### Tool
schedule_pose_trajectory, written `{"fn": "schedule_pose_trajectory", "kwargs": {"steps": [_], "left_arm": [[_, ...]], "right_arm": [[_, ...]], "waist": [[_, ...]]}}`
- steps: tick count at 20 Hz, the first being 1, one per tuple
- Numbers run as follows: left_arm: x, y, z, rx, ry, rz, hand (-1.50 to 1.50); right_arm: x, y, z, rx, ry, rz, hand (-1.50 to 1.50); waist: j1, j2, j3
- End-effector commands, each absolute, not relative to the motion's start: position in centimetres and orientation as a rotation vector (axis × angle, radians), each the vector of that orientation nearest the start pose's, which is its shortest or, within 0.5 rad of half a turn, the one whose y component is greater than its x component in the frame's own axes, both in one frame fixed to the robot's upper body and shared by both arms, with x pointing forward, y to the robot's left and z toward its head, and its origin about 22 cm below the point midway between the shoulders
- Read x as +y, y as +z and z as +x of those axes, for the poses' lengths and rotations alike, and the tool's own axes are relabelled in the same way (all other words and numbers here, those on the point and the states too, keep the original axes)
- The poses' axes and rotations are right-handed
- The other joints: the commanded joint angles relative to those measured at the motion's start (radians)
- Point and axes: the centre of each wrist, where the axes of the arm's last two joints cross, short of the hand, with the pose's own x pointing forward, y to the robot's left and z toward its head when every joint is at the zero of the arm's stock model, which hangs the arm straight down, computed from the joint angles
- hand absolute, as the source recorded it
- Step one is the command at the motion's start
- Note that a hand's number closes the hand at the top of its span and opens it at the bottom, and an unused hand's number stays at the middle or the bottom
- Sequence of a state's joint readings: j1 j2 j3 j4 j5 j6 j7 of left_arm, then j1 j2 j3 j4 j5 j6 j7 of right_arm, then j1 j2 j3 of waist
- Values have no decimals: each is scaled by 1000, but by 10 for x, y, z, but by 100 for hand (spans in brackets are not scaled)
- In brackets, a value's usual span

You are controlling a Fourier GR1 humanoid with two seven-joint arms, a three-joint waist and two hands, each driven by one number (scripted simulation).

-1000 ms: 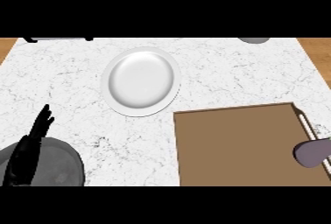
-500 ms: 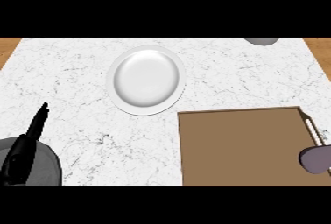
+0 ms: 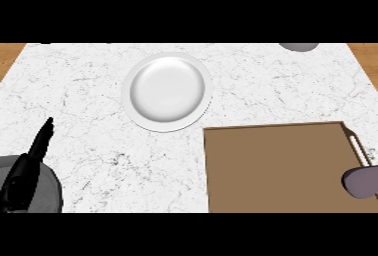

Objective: Pick the eggplant from the tray and place it in the plate

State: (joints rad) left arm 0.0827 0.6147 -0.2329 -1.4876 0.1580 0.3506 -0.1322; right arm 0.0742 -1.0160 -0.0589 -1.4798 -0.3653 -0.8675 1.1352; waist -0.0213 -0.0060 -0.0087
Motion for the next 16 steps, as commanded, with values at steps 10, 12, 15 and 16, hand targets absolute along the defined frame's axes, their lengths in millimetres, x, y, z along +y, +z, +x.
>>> {"fn": "schedule_pose_trajectory", "kwargs": {"steps": [10,12,15,16], "left_arm": [[342,1,208,-1501,-291,470,0],[332,-7,213,-1496,-285,489,0],[342,-8,218,-1511,-296,464,0],[333,-17,204,-1505,-288,478,0]], "right_arm": [[-446,161,213,-263,-598,-544,-150],[-441,139,203,-242,-554,-517,-150],[-429,133,212,-259,-592,-506,-150],[-442,147,205,-257,-562,-483,-150]], "waist": [[8,2,8],[1,3,9],[24,8,8],[16,4,8]]}}
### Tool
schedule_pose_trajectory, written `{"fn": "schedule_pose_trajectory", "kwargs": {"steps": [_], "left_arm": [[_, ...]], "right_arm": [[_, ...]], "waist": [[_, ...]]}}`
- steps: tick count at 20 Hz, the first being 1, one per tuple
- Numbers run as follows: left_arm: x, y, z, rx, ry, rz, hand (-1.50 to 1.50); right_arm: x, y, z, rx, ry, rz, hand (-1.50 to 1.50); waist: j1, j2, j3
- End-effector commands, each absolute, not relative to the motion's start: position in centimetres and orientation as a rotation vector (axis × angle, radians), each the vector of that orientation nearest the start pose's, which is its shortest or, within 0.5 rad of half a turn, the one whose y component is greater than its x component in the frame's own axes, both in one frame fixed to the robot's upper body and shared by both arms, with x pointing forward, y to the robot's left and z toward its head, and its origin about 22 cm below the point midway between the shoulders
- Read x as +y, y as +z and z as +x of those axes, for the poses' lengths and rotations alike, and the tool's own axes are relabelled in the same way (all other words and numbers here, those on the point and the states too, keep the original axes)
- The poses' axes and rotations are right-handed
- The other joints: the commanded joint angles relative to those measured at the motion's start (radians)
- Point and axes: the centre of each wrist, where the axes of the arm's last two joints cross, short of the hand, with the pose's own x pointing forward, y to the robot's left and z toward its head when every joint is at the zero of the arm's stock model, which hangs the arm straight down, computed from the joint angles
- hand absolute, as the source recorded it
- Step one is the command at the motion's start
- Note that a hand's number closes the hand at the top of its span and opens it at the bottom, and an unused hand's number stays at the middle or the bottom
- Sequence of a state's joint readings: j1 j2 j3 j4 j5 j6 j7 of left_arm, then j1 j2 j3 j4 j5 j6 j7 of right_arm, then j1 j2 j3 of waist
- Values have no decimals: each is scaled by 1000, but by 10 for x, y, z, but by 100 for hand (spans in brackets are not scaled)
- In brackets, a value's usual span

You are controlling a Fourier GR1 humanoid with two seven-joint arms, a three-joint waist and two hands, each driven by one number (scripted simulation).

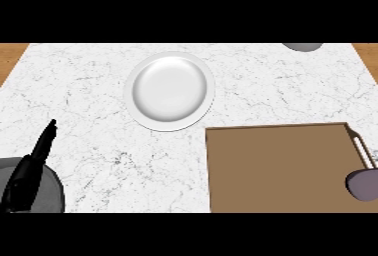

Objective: Pick the eggplant from the tray and place it in the plate

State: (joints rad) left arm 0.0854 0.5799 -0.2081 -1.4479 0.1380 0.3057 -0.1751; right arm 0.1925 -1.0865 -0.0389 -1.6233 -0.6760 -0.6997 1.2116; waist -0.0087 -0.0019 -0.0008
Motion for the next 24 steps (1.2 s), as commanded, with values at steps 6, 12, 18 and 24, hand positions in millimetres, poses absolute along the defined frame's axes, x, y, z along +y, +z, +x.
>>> {"fn": "schedule_pose_trajectory", "kwargs": {"steps": [6,12,18,24], "left_arm": [[331,-10,224,-1514,-277,489,0],[335,3,215,-1512,-296,477,0],[343,2,216,-1510,-287,468,0],[340,-12,206,-1516,-291,459,0]], "right_arm": [[-423,131,202,-264,-548,-442,-150],[-424,112,197,-255,-535,-372,-150],[-415,87,205,-247,-538,-371,-150],[-416,61,202,-260,-547,-370,-150]], "waist": [[4,2,0],[7,1,1],[12,2,1],[10,1,1]]}}
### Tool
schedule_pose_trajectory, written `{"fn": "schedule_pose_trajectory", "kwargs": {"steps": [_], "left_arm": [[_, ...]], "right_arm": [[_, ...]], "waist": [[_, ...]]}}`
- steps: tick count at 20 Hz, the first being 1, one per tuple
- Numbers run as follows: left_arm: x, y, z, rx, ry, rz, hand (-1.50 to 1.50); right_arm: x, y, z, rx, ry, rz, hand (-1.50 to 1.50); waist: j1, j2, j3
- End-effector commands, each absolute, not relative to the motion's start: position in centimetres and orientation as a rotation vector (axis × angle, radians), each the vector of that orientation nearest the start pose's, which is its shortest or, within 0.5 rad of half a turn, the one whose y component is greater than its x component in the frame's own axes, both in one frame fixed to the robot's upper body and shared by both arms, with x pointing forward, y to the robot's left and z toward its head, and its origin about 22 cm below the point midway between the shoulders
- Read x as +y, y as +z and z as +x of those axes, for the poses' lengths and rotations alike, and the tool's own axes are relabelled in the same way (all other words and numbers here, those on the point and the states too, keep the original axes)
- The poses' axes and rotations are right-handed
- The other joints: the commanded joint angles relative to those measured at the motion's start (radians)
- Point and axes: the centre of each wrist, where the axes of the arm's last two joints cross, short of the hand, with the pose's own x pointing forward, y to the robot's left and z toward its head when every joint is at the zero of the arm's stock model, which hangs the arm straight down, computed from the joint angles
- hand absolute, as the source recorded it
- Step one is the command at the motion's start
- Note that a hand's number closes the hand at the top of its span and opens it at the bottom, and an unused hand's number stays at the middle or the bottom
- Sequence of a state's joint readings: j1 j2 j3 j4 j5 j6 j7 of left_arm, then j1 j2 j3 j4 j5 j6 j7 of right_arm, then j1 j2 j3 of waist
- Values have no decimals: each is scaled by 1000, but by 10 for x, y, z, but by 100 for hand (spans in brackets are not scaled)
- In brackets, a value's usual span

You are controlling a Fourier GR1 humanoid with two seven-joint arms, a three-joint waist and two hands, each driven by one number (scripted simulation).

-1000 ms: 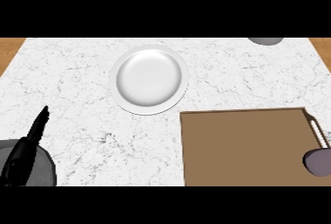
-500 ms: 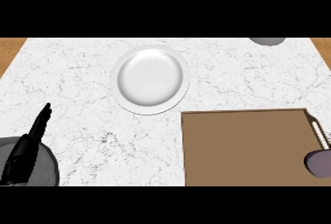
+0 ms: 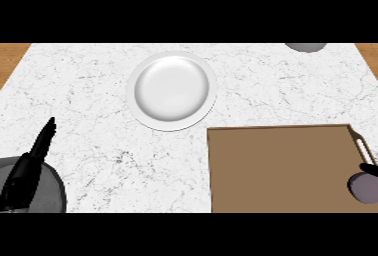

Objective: Pick the eggplant from the tray and place it in the plate

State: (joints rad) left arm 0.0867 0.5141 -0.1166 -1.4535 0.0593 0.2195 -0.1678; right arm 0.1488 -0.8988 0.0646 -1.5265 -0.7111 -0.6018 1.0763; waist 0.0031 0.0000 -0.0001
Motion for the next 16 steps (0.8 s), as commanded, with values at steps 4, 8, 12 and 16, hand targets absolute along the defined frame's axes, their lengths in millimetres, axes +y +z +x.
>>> {"fn": "schedule_pose_trajectory", "kwargs": {"steps": [4,8,12,16], "left_arm": [[338,-8,217,-1514,-295,486,0],[343,11,222,-1524,-309,484,0],[332,3,235,-1516,-303,455,0],[311,8,235,-1605,-398,378,0]], "right_arm": [[-414,67,213,-334,-560,-389,150],[-426,63,217,-335,-560,-413,150],[-395,80,237,-500,-302,-498,150],[-367,128,249,-818,267,-692,150]], "waist": [[-3,0,0],[-1,0,0],[29,11,0],[209,38,-3]]}}
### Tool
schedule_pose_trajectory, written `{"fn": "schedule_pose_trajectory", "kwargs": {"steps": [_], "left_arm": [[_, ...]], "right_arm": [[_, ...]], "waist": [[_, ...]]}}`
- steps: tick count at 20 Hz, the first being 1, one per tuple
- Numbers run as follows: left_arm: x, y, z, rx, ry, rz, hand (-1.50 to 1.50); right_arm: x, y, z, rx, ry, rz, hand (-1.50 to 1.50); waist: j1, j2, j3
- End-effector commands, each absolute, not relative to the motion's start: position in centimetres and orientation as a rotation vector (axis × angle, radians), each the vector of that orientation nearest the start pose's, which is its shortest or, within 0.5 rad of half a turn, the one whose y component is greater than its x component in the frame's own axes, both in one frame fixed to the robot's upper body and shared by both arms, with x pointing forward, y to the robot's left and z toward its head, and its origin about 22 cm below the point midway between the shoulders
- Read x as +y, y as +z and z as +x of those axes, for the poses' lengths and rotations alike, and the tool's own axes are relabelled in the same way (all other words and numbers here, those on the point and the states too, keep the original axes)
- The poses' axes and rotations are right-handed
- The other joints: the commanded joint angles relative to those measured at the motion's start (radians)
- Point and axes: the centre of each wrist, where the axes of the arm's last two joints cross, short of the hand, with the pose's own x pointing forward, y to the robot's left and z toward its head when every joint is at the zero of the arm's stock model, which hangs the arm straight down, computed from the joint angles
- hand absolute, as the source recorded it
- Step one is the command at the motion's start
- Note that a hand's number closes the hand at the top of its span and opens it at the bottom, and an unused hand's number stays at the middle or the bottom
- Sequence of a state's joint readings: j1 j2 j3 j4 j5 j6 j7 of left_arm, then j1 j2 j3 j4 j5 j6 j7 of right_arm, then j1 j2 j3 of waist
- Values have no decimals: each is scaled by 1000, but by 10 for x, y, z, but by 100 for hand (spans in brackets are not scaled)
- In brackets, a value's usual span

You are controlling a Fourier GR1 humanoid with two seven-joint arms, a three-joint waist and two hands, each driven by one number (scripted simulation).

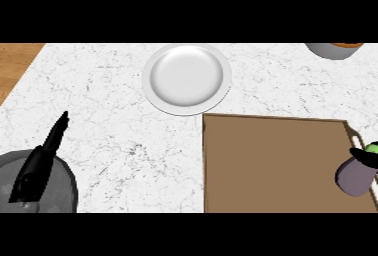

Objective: Pick the eggplant from the tray and place it in the plate

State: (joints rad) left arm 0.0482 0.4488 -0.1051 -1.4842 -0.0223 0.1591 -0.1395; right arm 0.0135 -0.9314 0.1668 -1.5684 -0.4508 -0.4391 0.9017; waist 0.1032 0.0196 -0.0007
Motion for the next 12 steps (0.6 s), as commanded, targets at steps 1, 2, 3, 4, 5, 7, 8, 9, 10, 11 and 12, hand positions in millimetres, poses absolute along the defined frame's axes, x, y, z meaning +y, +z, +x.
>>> {"fn": "schedule_pose_trajectory", "kwargs": {"steps": [1,2,3,4,5,7,8,9,10,11,12], "left_arm": [[308,10,237,-1614,-412,366,0],[303,11,238,-1620,-418,338,0],[301,15,244,-1635,-439,326,0],[300,14,243,-1630,-450,323,0],[295,15,247,-1639,-441,322,0],[291,15,248,-1635,-456,317,0],[298,18,251,-1629,-444,317,0],[291,10,248,-1626,-453,314,0],[296,19,257,-1631,-436,331,0],[300,17,255,-1614,-440,348,0],[292,12,254,-1616,-421,347,0]], "right_arm": [[-363,136,251,-872,368,-730,150],[-359,139,251,-898,484,-756,150],[-358,143,253,-924,580,-785,150],[-359,145,256,-951,658,-811,150],[-357,147,258,-980,752,-845,150],[-367,154,269,-1044,830,-940,150],[-371,159,276,-1075,837,-985,150],[-374,157,282,-1125,852,-1010,150],[-366,155,290,-1187,867,-1029,150],[-369,156,297,-1230,871,-1035,150],[-367,148,303,-1270,886,-1031,150]], "waist": [[142,29,-3],[150,31,0],[146,38,2],[150,40,4],[135,37,4],[118,34,7],[123,38,7],[106,34,8],[94,32,7],[88,29,8],[74,27,8]]}}
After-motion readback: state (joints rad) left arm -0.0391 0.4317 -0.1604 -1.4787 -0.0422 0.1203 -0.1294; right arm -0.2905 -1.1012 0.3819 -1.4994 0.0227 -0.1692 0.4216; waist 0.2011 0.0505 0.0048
